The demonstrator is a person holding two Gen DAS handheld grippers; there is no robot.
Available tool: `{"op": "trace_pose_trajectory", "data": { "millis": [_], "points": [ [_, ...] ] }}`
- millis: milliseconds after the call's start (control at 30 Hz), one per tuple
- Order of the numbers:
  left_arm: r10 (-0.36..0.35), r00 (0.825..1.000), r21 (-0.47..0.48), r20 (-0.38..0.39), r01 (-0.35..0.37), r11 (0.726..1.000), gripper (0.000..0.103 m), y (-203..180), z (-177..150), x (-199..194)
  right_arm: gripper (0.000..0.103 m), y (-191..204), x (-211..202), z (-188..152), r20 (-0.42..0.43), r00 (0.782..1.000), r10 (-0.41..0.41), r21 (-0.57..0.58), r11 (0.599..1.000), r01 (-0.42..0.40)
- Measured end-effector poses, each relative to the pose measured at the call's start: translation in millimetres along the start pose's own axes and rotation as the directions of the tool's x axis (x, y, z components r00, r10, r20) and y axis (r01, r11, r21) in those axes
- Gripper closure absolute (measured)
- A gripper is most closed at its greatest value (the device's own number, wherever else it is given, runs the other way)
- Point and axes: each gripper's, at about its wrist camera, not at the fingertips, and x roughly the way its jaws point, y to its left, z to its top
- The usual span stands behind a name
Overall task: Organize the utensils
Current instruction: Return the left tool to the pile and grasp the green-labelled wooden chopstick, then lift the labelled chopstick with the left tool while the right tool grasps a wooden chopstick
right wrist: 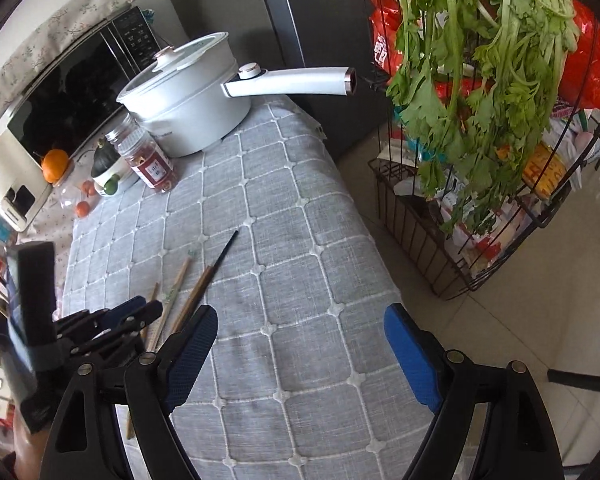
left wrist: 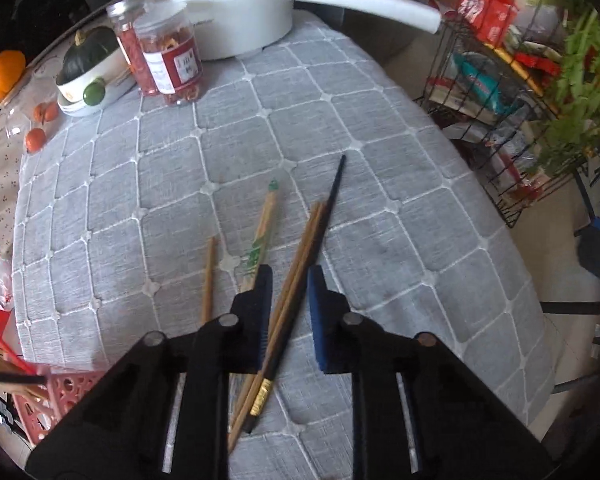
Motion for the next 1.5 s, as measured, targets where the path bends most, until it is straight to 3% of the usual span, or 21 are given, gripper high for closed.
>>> {"op": "trace_pose_trajectory", "data": {
  "millis": [333,533,867,1000,1233,1400,1500],
  "points": [
    [0.032,0.995,-0.028,-0.094,-0.035,0.999,0.087,16.2,14.6,54.3,0.017,14.3,11.4,1.8,-0.033,0.999,0.001,-0.040,0.999,-0.003],
    [0.023,0.997,-0.008,-0.071,-0.024,1.000,0.092,9.4,9.1,43.6,0.017,18.0,21.0,1.0,-0.058,0.998,-0.008,-0.046,0.999,0.005],
    [-0.059,0.993,0.071,0.099,0.052,0.996,0.092,2.7,-23.2,-54.2,0.017,30.5,28.8,-2.2,-0.078,0.997,-0.003,-0.069,0.998,-0.002],
    [-0.101,0.975,0.087,0.198,0.086,0.993,0.092,11.9,-42.4,-103.9,0.017,41.2,32.5,-5.0,-0.094,0.994,0.055,-0.057,0.997,-0.061],
    [-0.135,0.927,0.062,0.351,0.121,0.991,0.092,44.8,-93.5,-163.2,0.018,78.7,61.7,-12.2,-0.148,0.975,0.164,-0.042,0.984,-0.172],
    [-0.129,0.897,-0.012,0.423,0.148,0.989,0.092,82.1,-108.2,-179.6,0.055,121.7,94.0,-24.5,-0.242,0.951,0.194,-0.093,0.971,-0.222],
    [-0.127,0.883,-0.039,0.453,0.162,0.986,0.092,101.1,-115.2,-187.8,0.065,149.7,104.6,-27.7,-0.250,0.950,0.189,-0.158,0.960,-0.232]
  ]
}}
